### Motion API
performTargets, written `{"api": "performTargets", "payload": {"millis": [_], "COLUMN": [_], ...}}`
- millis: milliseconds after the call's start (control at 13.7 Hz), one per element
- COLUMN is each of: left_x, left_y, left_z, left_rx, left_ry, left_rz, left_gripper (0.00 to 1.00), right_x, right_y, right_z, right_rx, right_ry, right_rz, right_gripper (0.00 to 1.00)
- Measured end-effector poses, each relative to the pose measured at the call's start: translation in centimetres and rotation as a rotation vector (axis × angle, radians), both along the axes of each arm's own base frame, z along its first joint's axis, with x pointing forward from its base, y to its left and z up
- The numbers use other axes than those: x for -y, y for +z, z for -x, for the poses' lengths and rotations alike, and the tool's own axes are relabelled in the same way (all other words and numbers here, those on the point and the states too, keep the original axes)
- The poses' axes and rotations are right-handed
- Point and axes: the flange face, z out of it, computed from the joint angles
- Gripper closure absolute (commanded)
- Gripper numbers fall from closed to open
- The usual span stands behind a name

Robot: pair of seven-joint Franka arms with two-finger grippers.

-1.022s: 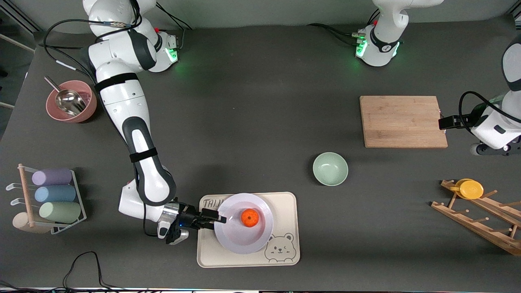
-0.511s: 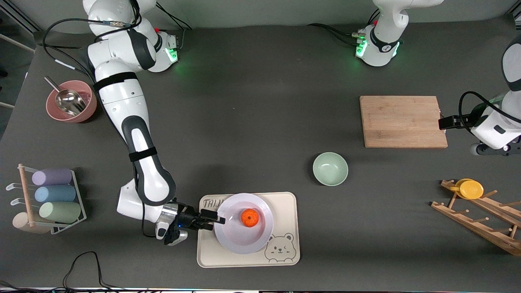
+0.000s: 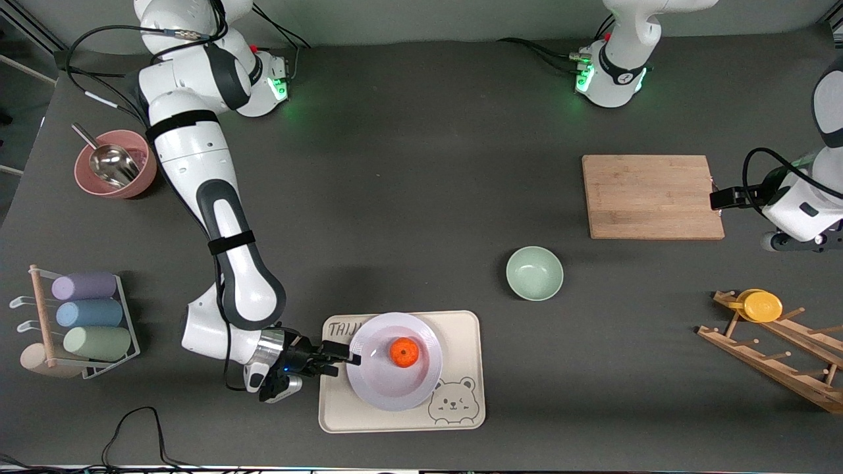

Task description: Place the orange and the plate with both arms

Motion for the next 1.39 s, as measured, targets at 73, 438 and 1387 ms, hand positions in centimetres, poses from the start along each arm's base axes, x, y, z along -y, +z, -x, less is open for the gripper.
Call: {"api": "performTargets", "payload": {"millis": [73, 438, 1387], "left_x": [0.0, 0.0, 1.2], "left_y": [0.0, 0.1, 2.1], "left_z": [0.0, 0.0, 1.1], "left_rx": [0.0, 0.001, 0.043], "left_ry": [0.0, 0.0, 0.03], "left_rz": [0.0, 0.0, -0.005], "left_gripper": [0.0, 0.0, 0.0], "right_x": [0.0, 1.4, 6.5], "right_y": [1.2, 3.5, 11.4], "right_z": [-0.2, 0.4, 2.9], "right_rx": [0.009, -0.009, -0.1], "right_ry": [0.001, 0.018, 0.049], "right_rz": [0.01, 0.038, 0.36], "right_gripper": [0.0, 0.0, 0.0]}}
